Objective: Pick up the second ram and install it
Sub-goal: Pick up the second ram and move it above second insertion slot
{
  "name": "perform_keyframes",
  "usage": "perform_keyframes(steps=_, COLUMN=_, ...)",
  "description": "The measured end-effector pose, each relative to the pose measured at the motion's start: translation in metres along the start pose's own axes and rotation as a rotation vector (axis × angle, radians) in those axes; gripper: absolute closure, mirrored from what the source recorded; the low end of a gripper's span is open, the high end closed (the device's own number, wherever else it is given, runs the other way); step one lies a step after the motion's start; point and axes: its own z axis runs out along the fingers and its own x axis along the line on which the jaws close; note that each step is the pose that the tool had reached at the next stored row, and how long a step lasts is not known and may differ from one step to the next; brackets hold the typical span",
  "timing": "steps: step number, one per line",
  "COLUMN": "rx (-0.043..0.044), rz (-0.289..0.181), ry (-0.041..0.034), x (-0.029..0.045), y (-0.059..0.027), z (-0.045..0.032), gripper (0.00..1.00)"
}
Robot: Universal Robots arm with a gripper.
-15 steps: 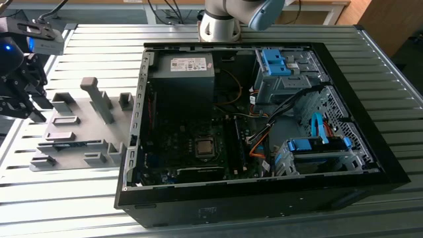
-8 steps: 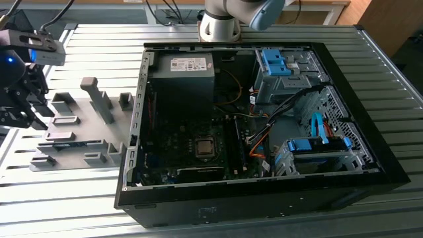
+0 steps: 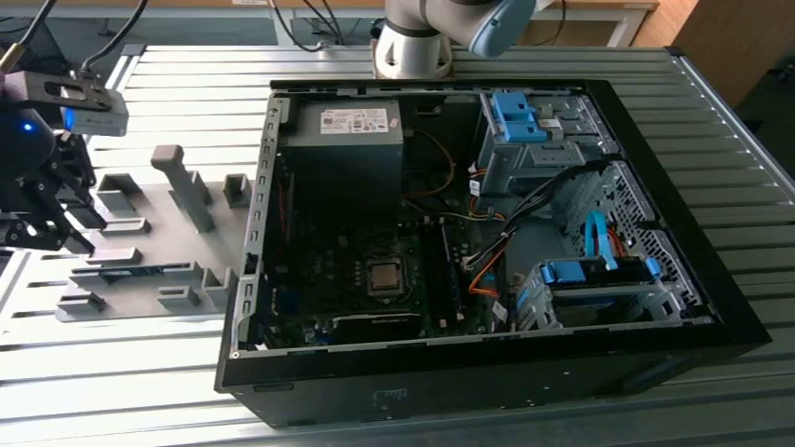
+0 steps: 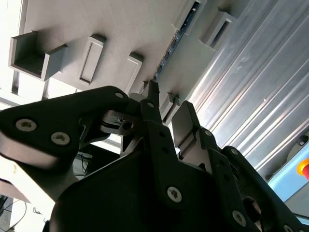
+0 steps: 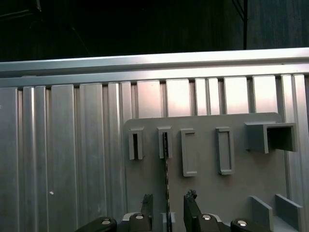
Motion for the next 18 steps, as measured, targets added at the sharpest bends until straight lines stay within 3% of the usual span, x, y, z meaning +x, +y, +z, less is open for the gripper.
perform_keyframes(steps=3, rx=0.0009, rz=0.0, ry=-0.0004, x=0.0, y=-0.0001, z=0.0023, gripper=0.62)
perform_keyframes(steps=18, rx=0.0008, rz=0.0, ry=-0.0002, x=0.0002, y=-0.0004, z=0.0295, gripper=0.62)
